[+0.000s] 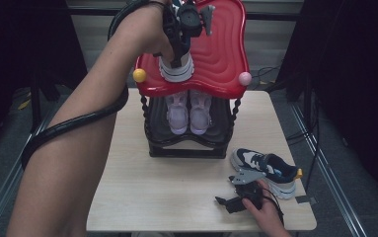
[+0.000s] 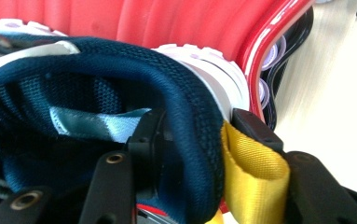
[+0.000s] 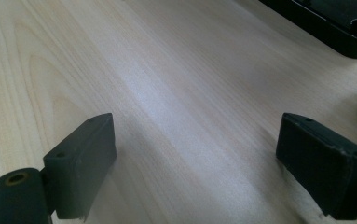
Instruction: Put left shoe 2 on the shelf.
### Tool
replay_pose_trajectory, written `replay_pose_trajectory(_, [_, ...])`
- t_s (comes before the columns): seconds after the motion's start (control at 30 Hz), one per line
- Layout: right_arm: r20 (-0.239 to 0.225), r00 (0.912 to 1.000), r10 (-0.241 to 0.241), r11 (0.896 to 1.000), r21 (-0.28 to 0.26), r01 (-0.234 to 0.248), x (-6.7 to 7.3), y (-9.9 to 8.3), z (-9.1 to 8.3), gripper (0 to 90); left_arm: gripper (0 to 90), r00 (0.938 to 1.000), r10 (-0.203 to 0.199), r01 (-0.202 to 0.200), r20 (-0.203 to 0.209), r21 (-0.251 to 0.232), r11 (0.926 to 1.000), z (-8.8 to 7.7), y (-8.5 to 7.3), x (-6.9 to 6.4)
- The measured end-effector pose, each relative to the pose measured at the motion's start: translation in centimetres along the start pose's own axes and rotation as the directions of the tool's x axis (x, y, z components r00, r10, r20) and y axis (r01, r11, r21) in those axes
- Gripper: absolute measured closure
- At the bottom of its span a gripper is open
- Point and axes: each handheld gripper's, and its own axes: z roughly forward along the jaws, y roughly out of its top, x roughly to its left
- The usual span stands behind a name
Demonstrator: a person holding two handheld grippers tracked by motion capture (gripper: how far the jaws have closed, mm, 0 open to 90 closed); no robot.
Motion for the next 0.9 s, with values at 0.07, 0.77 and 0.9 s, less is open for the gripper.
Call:
replay_pose_trajectory(0.07, [0.0, 1.0, 0.0, 1.0, 0.0, 0.0, 0.0, 0.0, 0.0, 11.2, 51.6, 0.9999, -0.014, 0.014, 0.0, -0.006, 0.9999, -0.1, -0.1, 0.2])
replay_pose_trajectory(0.77, [0.0, 1.0, 0.0, 1.0, 0.0, 0.0, 0.0, 0.0, 0.0, 11.2, 28.6, 0.9705, -0.234, 0.237, 0.057, -0.045, 0.9705, -1.0, -0.6, 0.6])
replay_pose_trajectory(0.9, [0.0, 1.0, 0.0, 1.0, 0.0, 0.0, 0.0, 0.0, 0.0, 11.2, 25.3, 0.9612, -0.264, 0.268, 0.08, -0.046, 0.9623, -1.3, -0.8, 0.6])
